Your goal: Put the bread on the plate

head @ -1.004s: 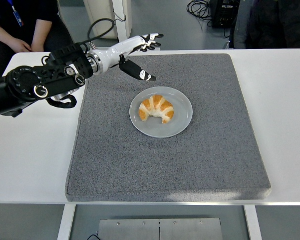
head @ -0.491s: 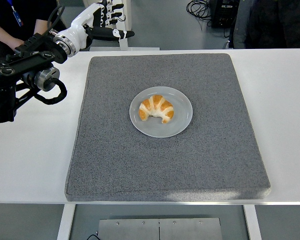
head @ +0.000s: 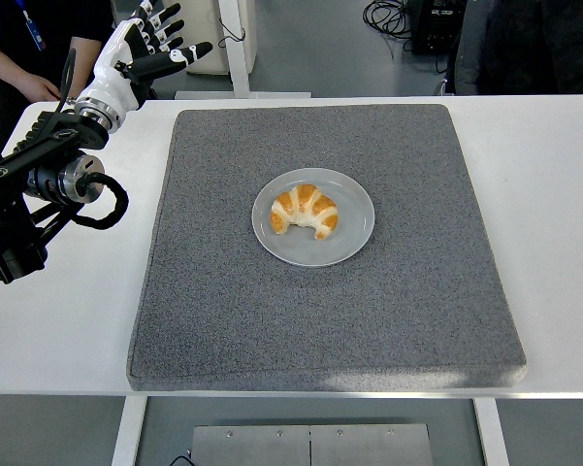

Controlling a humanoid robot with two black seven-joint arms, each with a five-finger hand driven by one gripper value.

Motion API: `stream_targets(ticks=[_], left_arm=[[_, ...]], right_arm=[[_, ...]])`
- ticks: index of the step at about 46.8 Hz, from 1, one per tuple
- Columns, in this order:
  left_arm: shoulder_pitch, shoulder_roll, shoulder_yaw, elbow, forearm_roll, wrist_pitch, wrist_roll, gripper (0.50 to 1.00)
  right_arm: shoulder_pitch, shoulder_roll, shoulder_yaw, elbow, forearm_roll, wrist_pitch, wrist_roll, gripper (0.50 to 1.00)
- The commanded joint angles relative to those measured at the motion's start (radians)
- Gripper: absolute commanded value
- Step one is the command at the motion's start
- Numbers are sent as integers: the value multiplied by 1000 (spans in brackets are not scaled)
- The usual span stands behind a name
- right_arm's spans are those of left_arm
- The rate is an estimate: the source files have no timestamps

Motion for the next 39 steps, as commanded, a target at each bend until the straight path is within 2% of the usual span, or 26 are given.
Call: stream_targets(ticks=[1, 9, 16, 23, 39], left_arm=[[22, -25, -32, 15, -1, 0, 1, 958], [34, -76, -40, 53, -7, 2, 7, 958], [56, -109, -98, 85, -44, 2, 7, 957], [90, -112, -149, 85, -53, 2, 1, 958], [105, -112, -147, 85, -47, 2, 1, 958]], right_arm=[[0, 0, 0, 0, 0, 0, 0, 1000], [0, 0, 0, 0, 0, 0, 0, 1000], [0, 0, 0, 0, 0, 0, 0, 1000], [0, 0, 0, 0, 1, 0, 0, 1000], [0, 0, 0, 1, 0, 0, 0, 1000]])
